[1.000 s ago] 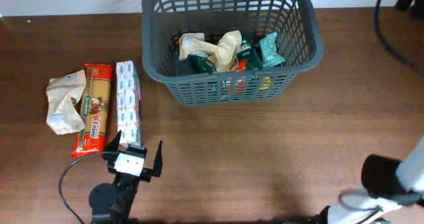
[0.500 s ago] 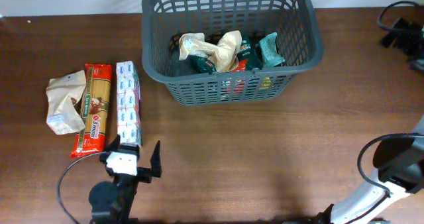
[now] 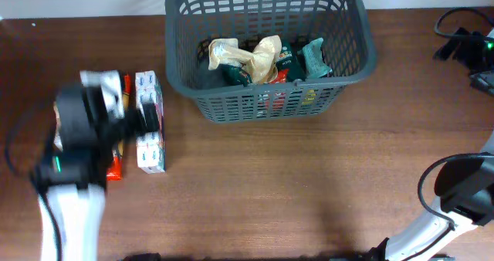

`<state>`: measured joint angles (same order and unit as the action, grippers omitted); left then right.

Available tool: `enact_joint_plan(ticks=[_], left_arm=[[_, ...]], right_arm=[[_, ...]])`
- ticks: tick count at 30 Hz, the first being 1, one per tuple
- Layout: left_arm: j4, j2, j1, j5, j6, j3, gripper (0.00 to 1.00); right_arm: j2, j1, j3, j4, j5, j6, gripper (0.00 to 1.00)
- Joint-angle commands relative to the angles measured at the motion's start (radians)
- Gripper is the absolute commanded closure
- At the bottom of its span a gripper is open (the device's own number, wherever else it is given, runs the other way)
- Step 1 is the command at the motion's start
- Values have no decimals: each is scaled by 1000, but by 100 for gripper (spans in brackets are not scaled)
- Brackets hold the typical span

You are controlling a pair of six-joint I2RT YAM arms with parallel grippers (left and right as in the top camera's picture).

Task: Pack container
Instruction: 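Reach left gripper to the white Kleenex box and grasp it, then carry the Kleenex box into the basket and release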

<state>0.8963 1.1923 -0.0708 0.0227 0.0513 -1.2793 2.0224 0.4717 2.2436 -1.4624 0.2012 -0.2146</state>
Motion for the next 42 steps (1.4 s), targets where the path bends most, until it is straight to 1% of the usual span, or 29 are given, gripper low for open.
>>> enact_joint_plan(ticks=[1,2,4,6,12,14,17,23,28,30,31,32,34,35,36,39,42], left_arm=[[49,205,-6,-18,-107,-264,1],[47,248,-9,-25,-145,-311,1],[43,317,-22,-57,-150,-370,1],[53,383,-50,-57,-150,-404,1],[140,551,-123,-52,-131,-410,1],[159,629,-119,-48,-132,-410,2],[164,700,-97,-45,-129,-410,3],[160,879,-60,-42,-42,-410,2],[158,1007,-56,-12,-44,-410,2],[159,1043,-55,-11,-44,-410,5],[159,1056,-55,-11,-44,-410,9],[159,1064,-55,-11,-45,-410,18],[161,1071,-55,-11,-44,-410,52],[161,1070,-55,-7,-44,-410,83],[164,1069,-55,-5,-44,-413,98],[219,1064,-55,34,-44,-472,98],[303,1059,-55,45,-44,-595,98]], right_arm=[[-19,0,-2,1,5,-11,1],[-19,0,-2,1,5,-11,1],[-19,0,-2,1,5,-11,1],[-19,0,-2,1,5,-11,1],[-19,0,-2,1,5,-11,1],[-19,0,-2,1,5,-11,1],[-19,0,-2,1,5,-11,1],[-19,0,-2,1,5,-11,1],[-19,0,-2,1,5,-11,1],[-19,0,-2,1,5,-11,1],[-19,0,-2,1,5,-11,1],[-19,0,-2,1,5,-11,1],[-19,0,-2,1,5,-11,1],[-19,0,-2,1,5,-11,1],[-19,0,-2,1,5,-11,1],[-19,0,-2,1,5,-11,1],[-19,0,-2,1,5,-11,1]])
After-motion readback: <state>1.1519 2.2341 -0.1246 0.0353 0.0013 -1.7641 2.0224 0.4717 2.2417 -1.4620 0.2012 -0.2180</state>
